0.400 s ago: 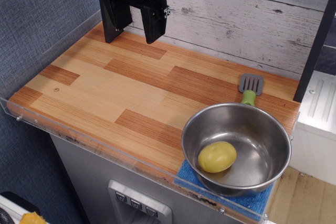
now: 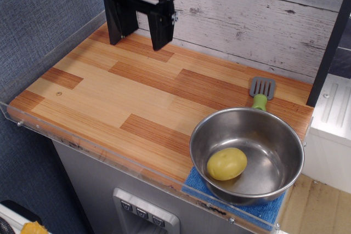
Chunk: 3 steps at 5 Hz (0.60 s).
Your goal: Move the potato to the top left corner of the table.
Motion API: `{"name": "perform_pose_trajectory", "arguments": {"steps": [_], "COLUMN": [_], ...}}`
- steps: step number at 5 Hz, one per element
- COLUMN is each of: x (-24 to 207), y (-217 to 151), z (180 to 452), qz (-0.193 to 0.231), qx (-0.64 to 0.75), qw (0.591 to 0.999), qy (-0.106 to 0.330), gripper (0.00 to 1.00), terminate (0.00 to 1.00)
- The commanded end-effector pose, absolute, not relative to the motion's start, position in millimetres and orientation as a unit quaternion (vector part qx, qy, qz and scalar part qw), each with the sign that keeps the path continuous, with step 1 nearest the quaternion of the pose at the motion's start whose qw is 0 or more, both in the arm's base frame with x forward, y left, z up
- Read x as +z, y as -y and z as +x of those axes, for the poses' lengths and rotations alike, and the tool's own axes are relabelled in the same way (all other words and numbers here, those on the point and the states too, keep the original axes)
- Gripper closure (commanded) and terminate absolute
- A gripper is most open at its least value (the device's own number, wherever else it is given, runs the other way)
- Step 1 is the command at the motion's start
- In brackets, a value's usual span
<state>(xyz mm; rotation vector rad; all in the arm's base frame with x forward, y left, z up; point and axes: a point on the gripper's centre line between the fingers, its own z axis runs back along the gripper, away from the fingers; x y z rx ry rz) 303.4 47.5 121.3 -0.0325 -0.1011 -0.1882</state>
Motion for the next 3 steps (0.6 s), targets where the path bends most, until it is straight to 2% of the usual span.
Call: {"name": "perform_pose_trajectory", "arguments": {"steps": [1,2,3], "x": [120,114,108], "y": [17,43,55], "z": [290,276,266], "qz": [0.03,0.025,-0.001], "qx": [-0.148,-0.186,-0.218], "qw": [0.986,0.98,0.974], "qy": [0.075,0.071,0.064], "gripper": [0.0,0.0,0.0], "terminate": [0.0,0.0,0.0]}}
